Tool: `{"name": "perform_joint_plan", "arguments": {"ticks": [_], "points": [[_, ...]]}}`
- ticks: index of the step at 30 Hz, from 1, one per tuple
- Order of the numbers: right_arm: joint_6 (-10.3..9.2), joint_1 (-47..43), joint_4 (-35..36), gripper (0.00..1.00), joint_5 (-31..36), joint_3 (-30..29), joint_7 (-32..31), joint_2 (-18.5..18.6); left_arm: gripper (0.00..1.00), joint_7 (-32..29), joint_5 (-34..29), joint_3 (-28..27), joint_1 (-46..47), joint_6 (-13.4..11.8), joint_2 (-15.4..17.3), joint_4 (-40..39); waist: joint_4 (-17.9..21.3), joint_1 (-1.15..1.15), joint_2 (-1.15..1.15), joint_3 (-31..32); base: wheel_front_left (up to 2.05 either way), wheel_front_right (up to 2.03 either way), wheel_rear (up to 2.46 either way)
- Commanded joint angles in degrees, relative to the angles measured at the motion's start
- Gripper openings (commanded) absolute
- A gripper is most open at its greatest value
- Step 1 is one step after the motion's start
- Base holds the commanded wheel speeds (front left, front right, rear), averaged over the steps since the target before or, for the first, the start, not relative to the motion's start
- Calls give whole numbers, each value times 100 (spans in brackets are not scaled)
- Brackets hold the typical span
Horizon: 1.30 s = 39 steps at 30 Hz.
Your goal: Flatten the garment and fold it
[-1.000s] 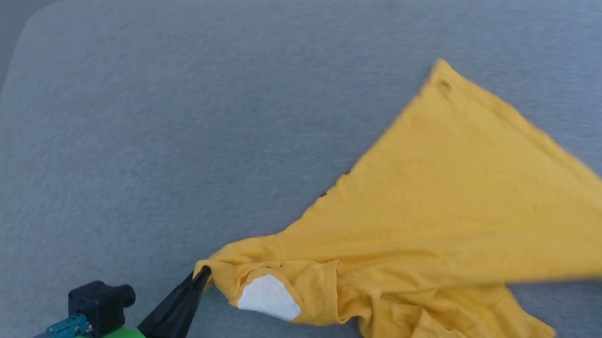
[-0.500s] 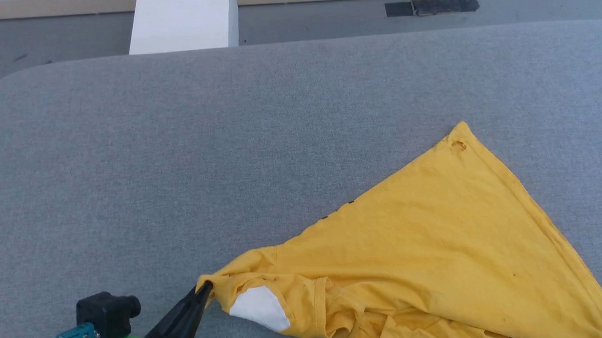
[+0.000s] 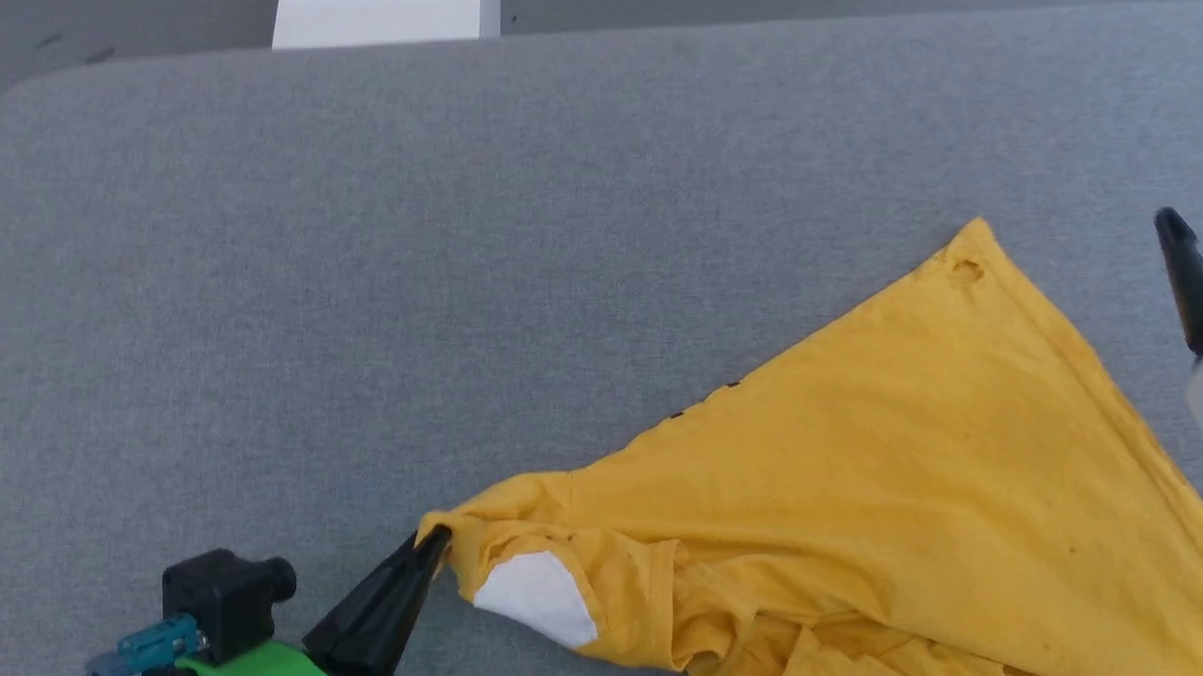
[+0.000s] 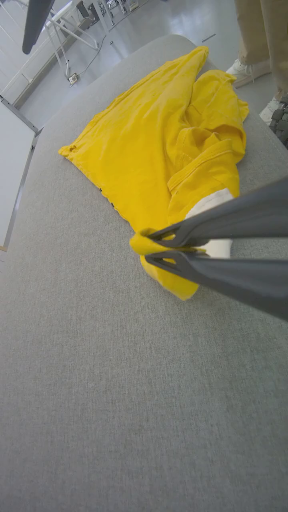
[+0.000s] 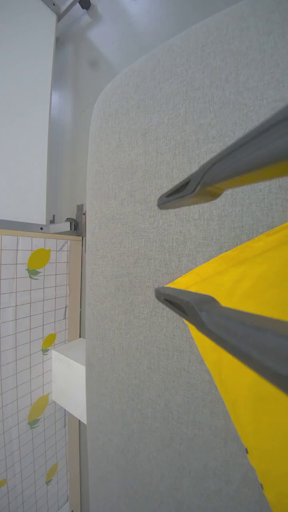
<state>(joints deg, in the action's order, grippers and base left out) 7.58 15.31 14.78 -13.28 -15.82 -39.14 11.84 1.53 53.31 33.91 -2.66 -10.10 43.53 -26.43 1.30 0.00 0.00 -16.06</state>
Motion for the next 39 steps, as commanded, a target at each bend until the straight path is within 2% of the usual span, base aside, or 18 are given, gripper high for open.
{"name": "perform_joint_plan", "arguments": {"ticks": [1, 8, 19, 20, 22, 25, 29, 33, 39], "points": [[-9, 253, -244, 100, 70, 104, -126, 2, 0, -25, -71, -2, 165, 55, -12, -9, -313, 0, 0, -484, 0, 0, 0], [-9, 891, -1110, 100, 259, 278, -563, 188, 0, -67, -123, 64, 555, 241, -179, 96, -688, 0, 0, -1013, 0, 0, 0], [-9, 972, -1615, 100, 201, 367, -638, 346, 0, -17, -138, 80, 809, 385, -305, 302, -929, 0, 0, -1326, 0, 0, 0], [-9, 954, -1661, 87, 171, 387, -697, 350, 0, -19, -135, 86, 823, 396, -314, 317, -938, 0, 0, -1336, 0, 0, 0], [-9, 904, -1726, 0, 148, 421, -863, 371, 0, -22, -131, 94, 851, 413, -327, 345, -951, 0, 0, -1344, 0, 0, 0], [-9, 860, -1712, 0, 127, 444, -1066, 437, 0, -28, -111, 92, 871, 421, -337, 388, -949, 0, 0, -1312, 0, 0, 0], [-9, 870, -1626, 0, 186, 383, -998, 450, 0, 11, -95, 71, 859, 421, -340, 448, -884, 0, 0, -1135, 0, 0, 0], [-9, 897, -1515, 0, 184, 384, -575, 378, 0, 127, -219, 8, 975, 430, -334, 591, -779, 0, 0, -789, 0, 0, 0], [-9, 922, -1514, 0, 155, 381, 407, 75, 0, 407, -388, -150, 1339, 491, -443, 1194, -579, 0, 0, -65, 0, 0, 0]]}}
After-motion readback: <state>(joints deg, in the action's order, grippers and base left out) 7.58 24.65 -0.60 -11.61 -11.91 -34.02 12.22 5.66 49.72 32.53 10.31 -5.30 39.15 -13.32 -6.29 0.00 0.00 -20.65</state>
